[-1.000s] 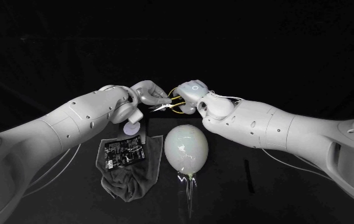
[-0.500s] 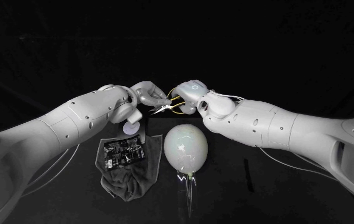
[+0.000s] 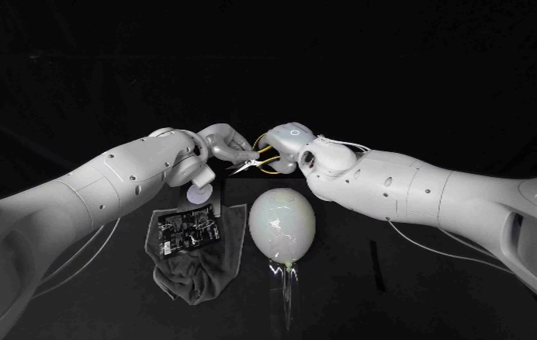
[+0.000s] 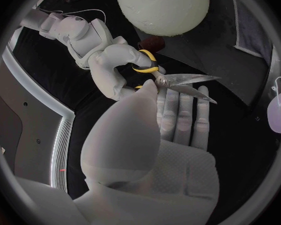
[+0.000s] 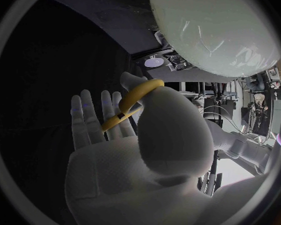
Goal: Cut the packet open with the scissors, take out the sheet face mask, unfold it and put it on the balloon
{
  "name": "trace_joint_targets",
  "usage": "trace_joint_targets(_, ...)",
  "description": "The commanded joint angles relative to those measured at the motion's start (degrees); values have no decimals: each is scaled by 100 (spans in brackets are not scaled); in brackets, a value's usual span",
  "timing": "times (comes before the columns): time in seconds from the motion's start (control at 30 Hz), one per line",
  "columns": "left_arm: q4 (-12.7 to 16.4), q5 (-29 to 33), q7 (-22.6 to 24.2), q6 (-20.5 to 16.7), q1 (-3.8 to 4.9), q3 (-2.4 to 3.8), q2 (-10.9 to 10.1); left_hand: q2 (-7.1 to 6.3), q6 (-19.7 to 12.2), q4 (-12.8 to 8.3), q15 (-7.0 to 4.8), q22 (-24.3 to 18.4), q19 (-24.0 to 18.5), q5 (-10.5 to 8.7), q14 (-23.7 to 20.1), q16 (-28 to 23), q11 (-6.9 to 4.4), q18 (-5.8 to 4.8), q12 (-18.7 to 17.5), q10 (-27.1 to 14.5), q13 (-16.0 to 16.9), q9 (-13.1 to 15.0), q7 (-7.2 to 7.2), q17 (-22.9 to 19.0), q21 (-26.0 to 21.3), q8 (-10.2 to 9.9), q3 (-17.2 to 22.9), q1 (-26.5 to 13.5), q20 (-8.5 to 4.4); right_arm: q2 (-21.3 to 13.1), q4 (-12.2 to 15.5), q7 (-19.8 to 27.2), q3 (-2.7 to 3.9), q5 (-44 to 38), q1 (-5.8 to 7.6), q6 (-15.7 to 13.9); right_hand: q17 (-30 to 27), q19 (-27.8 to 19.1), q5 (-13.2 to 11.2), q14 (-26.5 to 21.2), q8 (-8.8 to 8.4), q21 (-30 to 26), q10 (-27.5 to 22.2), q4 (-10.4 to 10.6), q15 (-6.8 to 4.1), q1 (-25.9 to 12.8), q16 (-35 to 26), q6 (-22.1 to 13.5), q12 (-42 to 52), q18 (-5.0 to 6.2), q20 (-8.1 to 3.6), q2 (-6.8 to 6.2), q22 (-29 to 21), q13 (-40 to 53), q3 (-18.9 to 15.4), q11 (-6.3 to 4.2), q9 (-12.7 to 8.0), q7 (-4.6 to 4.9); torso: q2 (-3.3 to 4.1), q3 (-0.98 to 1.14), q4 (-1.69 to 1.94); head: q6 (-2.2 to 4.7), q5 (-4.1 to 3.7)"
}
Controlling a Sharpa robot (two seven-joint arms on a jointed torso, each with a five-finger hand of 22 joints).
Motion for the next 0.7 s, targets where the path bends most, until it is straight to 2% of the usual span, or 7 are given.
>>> trace_joint_targets(0.03, -37, -173, -384, -201, -30, -24, -12, 7, -47, -715, -12, 8, -31, 12, 48, -19, -107, 62, 18, 134, 11, 19, 11, 4, 25, 35, 1297, -56, -3, 24, 61, 453, 38, 331, 65, -78, -279, -422, -16, -499, 30, -59, -13, 14, 82, 67, -341, 26, -17, -25, 15, 26, -548, 10, -134, 42, -70, -95, -1, 0, -3, -3, 18)
trace_joint_targets(0.1, -38, -171, -408, -206, -30, -25, -12, 3, -49, -730, -14, 19, -37, 11, 52, -19, -108, 63, 20, 139, 14, 30, 10, 11, 41, 37, 1318, -77, -1, 24, 52, 543, 38, 395, 71, -84, -518, -839, -20, -1066, 32, -95, -71, 4, 169, 123, -637, 49, -28, -102, 21, 42, -987, 4, -177, -327, -114, -2, 1, 0, -5, -1, 20)
trace_joint_targets(0.23, -40, -169, -459, -188, -30, -27, -12, -3, -51, -759, -17, 40, -48, 11, 61, -17, -111, 64, 24, 150, 18, 54, 7, 25, 72, 42, 1359, -117, 1, 30, 22, 691, 38, 473, 92, -62, -1066, -1889, -19, -2463, 35, -175, -150, 60, 408, 144, -1237, 112, -23, -367, 25, 63, -1959, 7, -341, -439, -254, -66, 0, -3, -6, -1, 19)
trace_joint_targets(0.37, -40, -168, -517, -167, -29, -30, -7, -3, -53, -783, -21, 55, -52, 11, 69, -16, -114, 67, 28, 161, 23, 71, 5, 35, 96, 45, 1389, -142, 2, 42, -4, 748, 38, 430, 117, 7, -1169, -2144, -16, -2712, 41, -197, -201, 88, 361, 162, -1336, 165, -13, -391, 31, 55, -2206, 10, -465, -412, -323, -55, 1, -1, -4, -3, 16)
trace_joint_targets(0.4, -39, -168, -533, -161, -29, -30, -5, -3, -53, -783, -21, 55, -52, 11, 69, -16, -114, 67, 28, 161, 23, 71, 5, 35, 96, 45, 1389, -142, 2, 47, -12, 746, 38, 401, 123, 34, -1188, -2233, -12, -2750, 60, -204, -121, 97, 185, 183, -1355, 233, -1, -406, 44, 65, -2296, 16, -507, -372, -354, -35, 0, 0, -4, -6, 17)
trace_joint_targets(0.43, -40, -170, -549, -160, -28, -31, -3, -5, -55, -792, -22, 61, -54, 11, 71, -16, -115, 67, 28, 163, 24, 77, 5, 39, 105, 46, 1399, -151, 3, 51, -18, 744, 38, 378, 129, 63, -1195, -2272, -18, -2764, 70, -209, -100, 103, 149, 188, -1362, 265, 0, -407, 40, 66, -2338, 17, -526, -368, -367, -26, 0, -2, -4, -6, 17)
trace_joint_targets(0.7, -53, -182, -679, -202, -28, -36, 9, -12, -62, -839, -26, 90, -65, 11, 78, -19, -117, 69, 30, 172, 32, 111, 4, 56, 150, 50, 1454, -201, 7, 87, -27, 731, 37, 132, 167, 208, -1192, -2408, -19, -2706, 115, -217, 168, 102, 100, 285, -1363, 474, 38, -407, 42, 156, -2481, 26, -461, -391, -464, -23, 1, -1, -3, -8, 29)
